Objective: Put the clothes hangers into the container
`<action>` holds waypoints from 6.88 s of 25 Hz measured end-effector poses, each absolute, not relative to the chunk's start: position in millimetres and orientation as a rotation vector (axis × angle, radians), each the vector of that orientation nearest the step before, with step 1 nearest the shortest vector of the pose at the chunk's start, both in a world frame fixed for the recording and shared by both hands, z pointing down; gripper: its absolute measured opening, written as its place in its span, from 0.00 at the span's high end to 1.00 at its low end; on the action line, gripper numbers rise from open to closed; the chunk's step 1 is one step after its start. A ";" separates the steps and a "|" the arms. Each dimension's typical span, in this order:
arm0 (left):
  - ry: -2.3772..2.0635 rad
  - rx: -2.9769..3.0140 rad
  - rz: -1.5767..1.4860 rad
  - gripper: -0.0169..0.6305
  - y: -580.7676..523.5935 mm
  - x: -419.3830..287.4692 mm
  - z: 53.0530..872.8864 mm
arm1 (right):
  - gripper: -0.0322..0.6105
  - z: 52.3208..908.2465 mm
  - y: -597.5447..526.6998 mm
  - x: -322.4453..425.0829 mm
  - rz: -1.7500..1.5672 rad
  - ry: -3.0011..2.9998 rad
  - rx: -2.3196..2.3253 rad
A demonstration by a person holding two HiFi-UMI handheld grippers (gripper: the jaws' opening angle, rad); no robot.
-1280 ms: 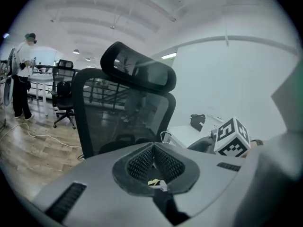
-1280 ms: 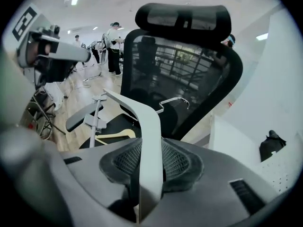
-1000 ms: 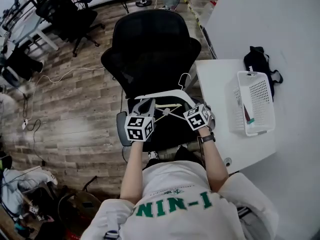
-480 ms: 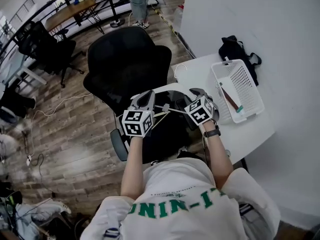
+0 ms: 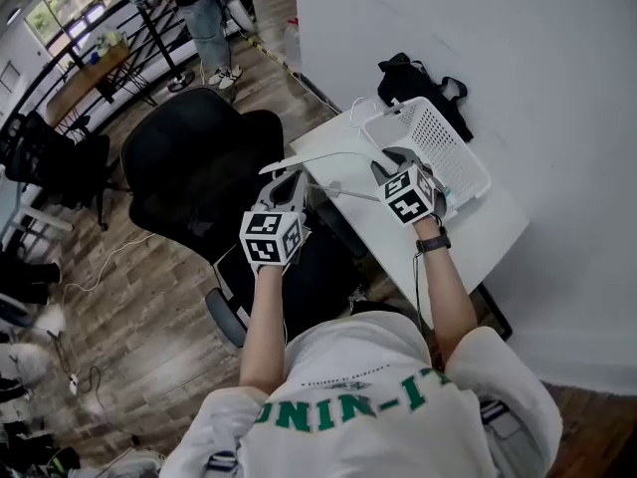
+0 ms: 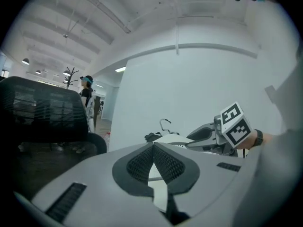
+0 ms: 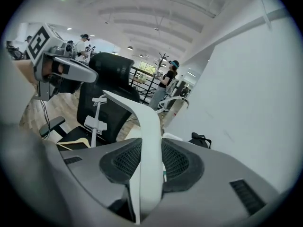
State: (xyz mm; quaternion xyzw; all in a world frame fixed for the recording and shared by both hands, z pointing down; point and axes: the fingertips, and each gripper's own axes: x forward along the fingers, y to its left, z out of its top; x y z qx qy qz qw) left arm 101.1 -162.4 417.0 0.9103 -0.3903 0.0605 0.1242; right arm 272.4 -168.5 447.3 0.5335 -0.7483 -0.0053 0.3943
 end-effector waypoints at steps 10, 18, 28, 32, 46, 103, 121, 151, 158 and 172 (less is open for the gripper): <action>-0.890 2.779 0.215 0.95 -164.2 218.3 415.5 | 0.73 410.9 -151.6 437.6 0.076 -1.698 1.687; -0.723 2.868 0.225 0.95 -158.9 290.0 407.0 | 0.73 414.0 -122.0 531.3 0.102 -1.466 1.750; -0.630 2.897 0.258 0.95 -155.1 330.0 418.0 | 0.73 453.9 -126.7 563.7 0.178 -1.382 1.728; -0.626 2.888 0.270 0.95 -159.3 333.9 420.9 | 0.73 471.8 -150.7 550.1 0.194 -1.428 1.659; -0.741 2.785 0.342 0.95 -186.0 308.8 452.8 | 0.72 545.0 -198.7 521.8 0.235 -1.380 1.409; -1.627 2.091 0.224 0.95 -101.9 -110.6 529.6 | 0.60 596.7 -153.5 -2.0 0.256 -2.274 0.561; -1.621 1.758 0.256 0.95 -98.0 -189.1 752.4 | 0.60 886.7 -138.9 -101.2 0.451 -2.107 0.284; -1.576 1.649 0.256 0.95 -101.2 -205.2 860.6 | 0.77 1060.7 -140.6 -65.3 0.325 -1.797 0.228; -1.592 1.674 0.263 0.95 -89.4 -191.4 817.9 | 0.77 990.1 -130.3 -50.0 0.391 -1.842 0.298; -1.585 1.812 0.239 0.95 -78.5 -153.9 698.3 | 0.77 825.7 -110.8 -4.4 0.424 -1.924 0.518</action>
